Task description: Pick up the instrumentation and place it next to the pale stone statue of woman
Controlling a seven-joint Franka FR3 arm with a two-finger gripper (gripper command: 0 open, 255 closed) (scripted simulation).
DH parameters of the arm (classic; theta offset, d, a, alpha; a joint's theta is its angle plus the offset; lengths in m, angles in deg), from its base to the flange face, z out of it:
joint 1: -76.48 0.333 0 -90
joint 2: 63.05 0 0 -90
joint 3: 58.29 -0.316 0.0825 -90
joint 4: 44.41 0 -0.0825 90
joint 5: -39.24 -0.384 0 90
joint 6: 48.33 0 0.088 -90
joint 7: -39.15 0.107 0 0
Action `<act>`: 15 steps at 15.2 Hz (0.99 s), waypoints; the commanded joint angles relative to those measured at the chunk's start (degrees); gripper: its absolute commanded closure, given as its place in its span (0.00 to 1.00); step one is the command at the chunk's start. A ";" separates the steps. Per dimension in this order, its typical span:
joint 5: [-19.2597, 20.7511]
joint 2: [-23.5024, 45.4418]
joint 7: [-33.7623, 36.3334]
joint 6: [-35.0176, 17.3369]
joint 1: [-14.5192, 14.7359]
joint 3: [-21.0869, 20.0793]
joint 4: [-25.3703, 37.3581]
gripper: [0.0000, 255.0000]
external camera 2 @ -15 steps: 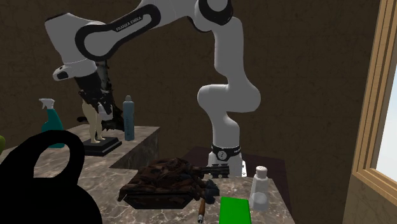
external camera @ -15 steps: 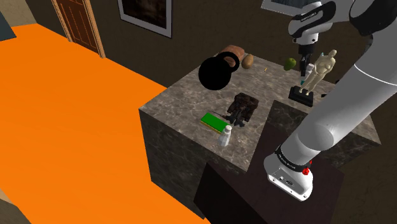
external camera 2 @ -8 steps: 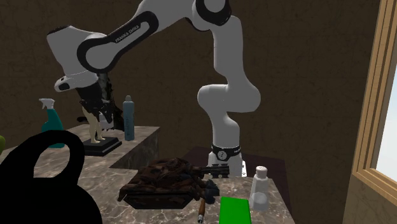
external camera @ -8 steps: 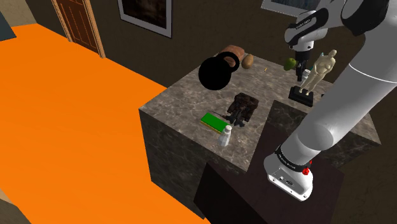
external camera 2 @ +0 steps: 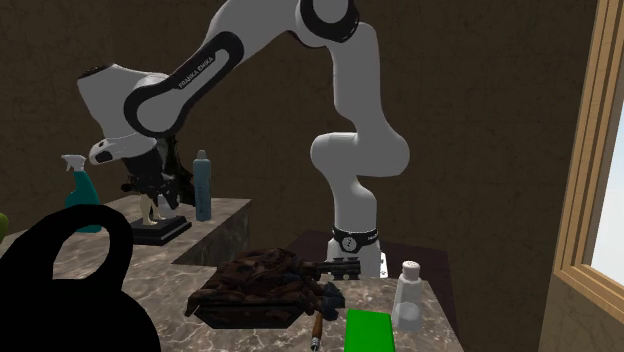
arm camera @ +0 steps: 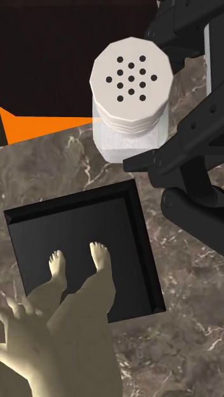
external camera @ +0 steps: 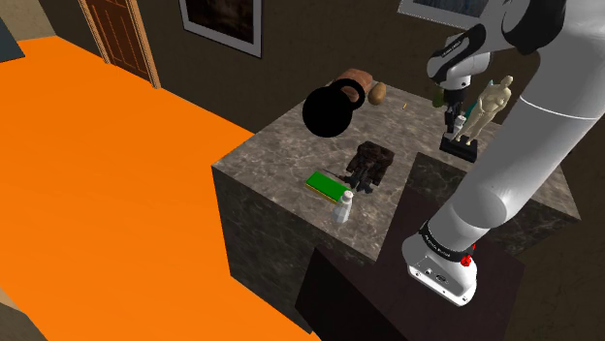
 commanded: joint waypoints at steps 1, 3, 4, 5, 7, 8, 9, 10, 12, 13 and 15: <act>-0.88 1.34 -0.25 -1.60 -0.36 -0.17 -0.55 1.00; -1.75 2.70 -0.50 -3.22 -0.78 -0.42 -1.13 1.00; -2.21 3.39 -0.64 -4.02 -1.00 -0.57 -1.40 1.00; -2.67 4.09 -0.78 -4.82 -1.24 -0.75 -1.66 1.00; -3.62 5.52 -1.07 -6.41 -1.73 -1.14 -2.14 1.00; -4.10 6.23 -1.22 -7.19 -2.01 -1.37 -2.36 1.00; -4.60 6.96 -1.38 -7.97 -2.28 -1.62 -2.57 1.00; -5.09 7.68 -1.53 -8.74 -2.57 -1.88 -2.77 1.00; -6.09 9.15 -1.85 -10.26 -3.18 -2.46 -3.12 1.00; -6.59 9.88 -2.00 -11.01 -3.49 -2.77 -3.28 1.00; -7.08 10.60 -2.15 -11.74 -3.82 -3.11 -3.42 1.00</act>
